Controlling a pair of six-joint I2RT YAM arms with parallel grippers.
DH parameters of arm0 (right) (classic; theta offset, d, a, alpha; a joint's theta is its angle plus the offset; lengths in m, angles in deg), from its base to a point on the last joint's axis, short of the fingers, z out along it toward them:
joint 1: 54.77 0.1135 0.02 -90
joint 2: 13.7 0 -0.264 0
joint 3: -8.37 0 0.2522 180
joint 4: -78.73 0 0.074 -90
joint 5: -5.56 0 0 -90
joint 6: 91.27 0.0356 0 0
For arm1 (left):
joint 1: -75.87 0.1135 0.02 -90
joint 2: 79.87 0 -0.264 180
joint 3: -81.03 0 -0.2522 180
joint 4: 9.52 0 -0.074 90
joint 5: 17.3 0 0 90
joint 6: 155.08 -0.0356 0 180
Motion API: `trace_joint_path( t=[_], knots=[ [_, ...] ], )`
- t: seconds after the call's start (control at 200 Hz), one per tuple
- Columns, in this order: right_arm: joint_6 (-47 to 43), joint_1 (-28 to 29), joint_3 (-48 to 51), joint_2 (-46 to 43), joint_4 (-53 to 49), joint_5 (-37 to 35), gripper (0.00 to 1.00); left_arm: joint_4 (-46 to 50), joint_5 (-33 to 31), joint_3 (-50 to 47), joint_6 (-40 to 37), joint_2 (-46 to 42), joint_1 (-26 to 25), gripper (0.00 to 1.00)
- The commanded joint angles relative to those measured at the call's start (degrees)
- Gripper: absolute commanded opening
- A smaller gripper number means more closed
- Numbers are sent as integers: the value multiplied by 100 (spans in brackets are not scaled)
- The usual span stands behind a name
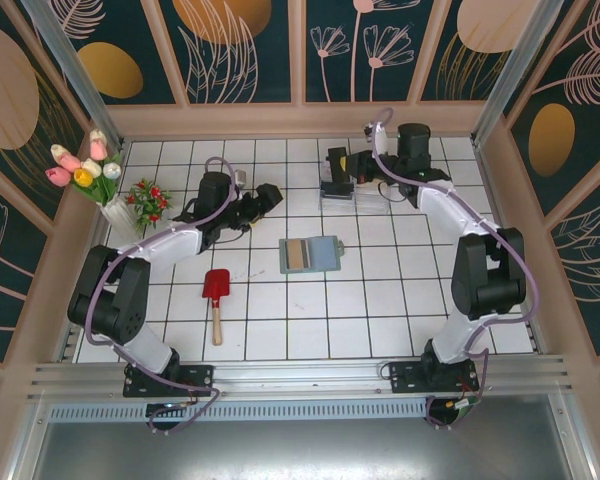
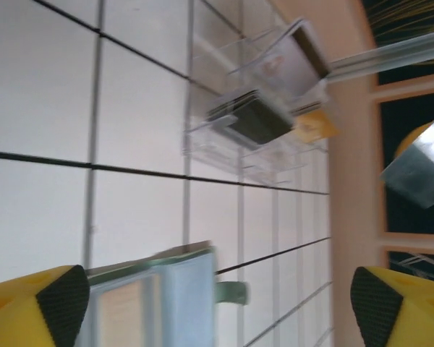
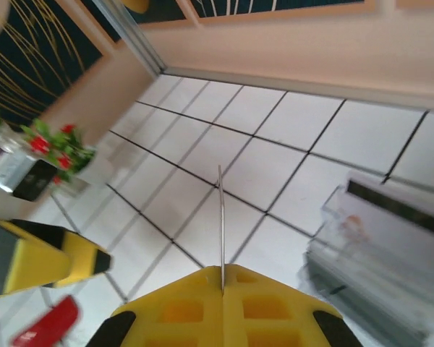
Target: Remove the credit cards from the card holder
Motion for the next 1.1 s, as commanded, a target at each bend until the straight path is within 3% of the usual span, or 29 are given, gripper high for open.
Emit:
trace_joint_path(
  t=[0.0,0.275,0.596,1.091],
  knots=[
    [-1712,31,-826,372,-1125,-285,0,423,-244,-184,-498,-354,21,98],
    [-3720,83,-2043,1274,-2706,-761,0,548,-271,-367,-613,-440,21,98],
    [-5288,293,-2365,1751,-3200,-1382,0,444,-183,-567,-541,-435,21,99],
    [-6554,470,-3000,2301,-3756,-2143,0,438,71,-520,-398,-190,21,99]
  ],
)
